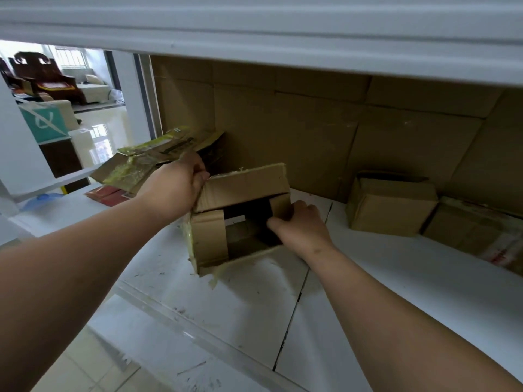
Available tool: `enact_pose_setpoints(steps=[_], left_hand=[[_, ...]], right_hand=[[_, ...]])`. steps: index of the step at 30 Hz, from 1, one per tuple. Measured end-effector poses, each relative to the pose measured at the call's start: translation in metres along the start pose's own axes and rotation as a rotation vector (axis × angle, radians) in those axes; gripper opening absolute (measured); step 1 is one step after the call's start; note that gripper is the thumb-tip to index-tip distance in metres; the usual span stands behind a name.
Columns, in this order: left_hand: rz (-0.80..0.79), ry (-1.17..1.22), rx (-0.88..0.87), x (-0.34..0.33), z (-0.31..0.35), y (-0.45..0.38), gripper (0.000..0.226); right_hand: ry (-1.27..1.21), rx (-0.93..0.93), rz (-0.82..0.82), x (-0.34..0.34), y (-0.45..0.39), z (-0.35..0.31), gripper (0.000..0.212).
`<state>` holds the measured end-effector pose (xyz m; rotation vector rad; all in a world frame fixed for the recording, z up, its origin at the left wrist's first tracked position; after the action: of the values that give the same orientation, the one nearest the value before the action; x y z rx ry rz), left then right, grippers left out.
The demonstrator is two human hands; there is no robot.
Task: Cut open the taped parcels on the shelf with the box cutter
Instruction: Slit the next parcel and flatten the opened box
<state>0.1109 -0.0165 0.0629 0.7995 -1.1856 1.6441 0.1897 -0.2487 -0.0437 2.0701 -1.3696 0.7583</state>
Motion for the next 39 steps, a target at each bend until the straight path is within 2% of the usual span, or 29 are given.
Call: enact_pose_setpoints(steps=[2,3,7,9,12,17,20,25,31,34,37,39], left_hand=[[0.083,-0.012,-0.017,0.005,0.001,0.006,0.009],[0.082,-0.046,-0.025,0.003,0.003,0.008,0.008],[0.001,-0.262,-0.050,-0.007,0.010,0.013,0.014],[0.011,-0.315,-0.085,-0.005,0.018,0.016,0.012],[-0.005,-0.367,-0.040,-0.005,0.024,0.015,0.041],[-0.204,-0.405,0.214,-0.023,0.008,0.011,0.099],[-0.296,-0.371,0.301,-0.034,-0.003,0.015,0.104],[-0.475,0.104,0.393,-0.044,-0.019,0.018,0.071],[-0.566,0.544,0.431,-0.043,-0.032,0.020,0.099],[-0.544,0.720,0.401,-0.046,-0.036,0.025,0.103],[-0.449,0.876,0.366,-0.047,-0.038,0.026,0.097],[-0.378,0.890,0.338,-0.044,-0.039,0.021,0.091]], right_hand=[[-0.061,0.043,0.028,0.007,0.000,-0.007,0.025],[-0.114,0.048,0.051,0.013,0.000,-0.007,0.022],[-0.257,0.001,0.061,0.019,-0.001,0.004,0.029],[-0.285,0.000,0.060,0.017,-0.002,0.007,0.034],[-0.318,0.030,0.079,0.018,-0.002,0.008,0.035],[-0.372,0.101,0.075,0.016,-0.002,0.000,0.020],[-0.409,0.122,0.056,0.014,-0.002,-0.002,0.017],[-0.450,0.127,0.029,0.014,-0.002,0.004,0.019],[-0.760,0.044,0.018,0.015,0.000,0.021,0.007],[-0.761,0.072,0.065,0.018,0.002,0.020,0.010],[-0.717,0.110,0.101,0.021,0.003,0.015,0.012],[-0.718,0.144,0.114,0.024,0.002,0.012,0.010]])
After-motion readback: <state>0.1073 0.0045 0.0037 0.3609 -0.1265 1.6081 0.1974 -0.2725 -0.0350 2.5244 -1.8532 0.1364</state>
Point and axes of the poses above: each hand's wrist, its own y-axis away from the middle knuckle, its own x-axis out of the back of the hand, z = x × y, the point moved 10 cm from there along -y, towards the middle knuckle, and after that the axes turned 10 degrees about -z, right-handed, at the moved point
